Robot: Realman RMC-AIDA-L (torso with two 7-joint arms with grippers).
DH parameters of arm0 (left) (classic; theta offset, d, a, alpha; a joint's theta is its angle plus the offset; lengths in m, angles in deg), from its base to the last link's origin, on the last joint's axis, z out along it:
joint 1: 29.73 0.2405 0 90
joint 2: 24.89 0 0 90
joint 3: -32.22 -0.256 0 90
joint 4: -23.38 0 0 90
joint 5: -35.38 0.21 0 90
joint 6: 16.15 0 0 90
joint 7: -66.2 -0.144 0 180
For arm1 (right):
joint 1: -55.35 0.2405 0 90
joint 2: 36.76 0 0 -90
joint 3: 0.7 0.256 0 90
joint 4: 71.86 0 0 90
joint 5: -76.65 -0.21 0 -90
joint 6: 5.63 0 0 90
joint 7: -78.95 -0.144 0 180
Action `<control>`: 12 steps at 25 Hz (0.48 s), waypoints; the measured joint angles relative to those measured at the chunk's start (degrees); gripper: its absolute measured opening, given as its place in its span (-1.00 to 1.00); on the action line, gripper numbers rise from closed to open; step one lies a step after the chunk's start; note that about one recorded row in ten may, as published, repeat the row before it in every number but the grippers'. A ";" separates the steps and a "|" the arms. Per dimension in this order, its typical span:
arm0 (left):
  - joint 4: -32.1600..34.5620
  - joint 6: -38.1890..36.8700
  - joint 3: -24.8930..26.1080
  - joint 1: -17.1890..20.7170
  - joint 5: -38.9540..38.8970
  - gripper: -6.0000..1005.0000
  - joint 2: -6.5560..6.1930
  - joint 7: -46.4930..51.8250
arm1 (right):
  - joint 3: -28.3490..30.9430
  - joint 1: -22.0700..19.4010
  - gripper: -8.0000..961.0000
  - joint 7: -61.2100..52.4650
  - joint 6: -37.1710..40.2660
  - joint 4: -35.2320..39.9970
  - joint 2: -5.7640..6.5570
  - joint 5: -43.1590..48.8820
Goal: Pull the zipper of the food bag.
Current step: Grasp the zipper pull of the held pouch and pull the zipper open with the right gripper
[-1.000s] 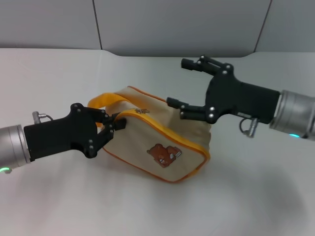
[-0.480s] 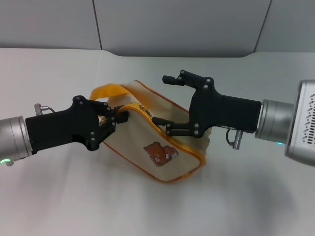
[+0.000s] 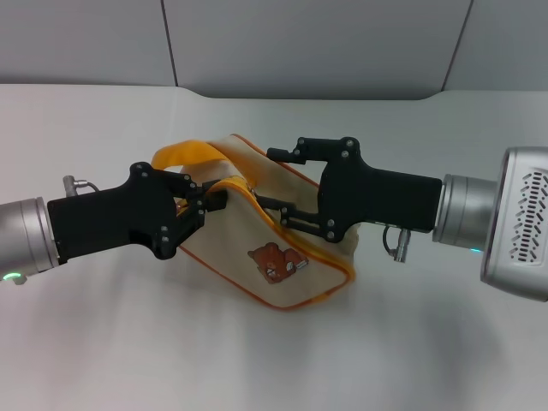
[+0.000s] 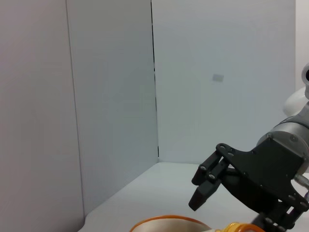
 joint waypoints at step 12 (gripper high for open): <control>0.18 -0.58 0.23 -0.16 0.01 -0.88 -0.05 -0.09 | -3.40 1.77 -0.28 0.32 -1.49 -1.58 0.00 0.01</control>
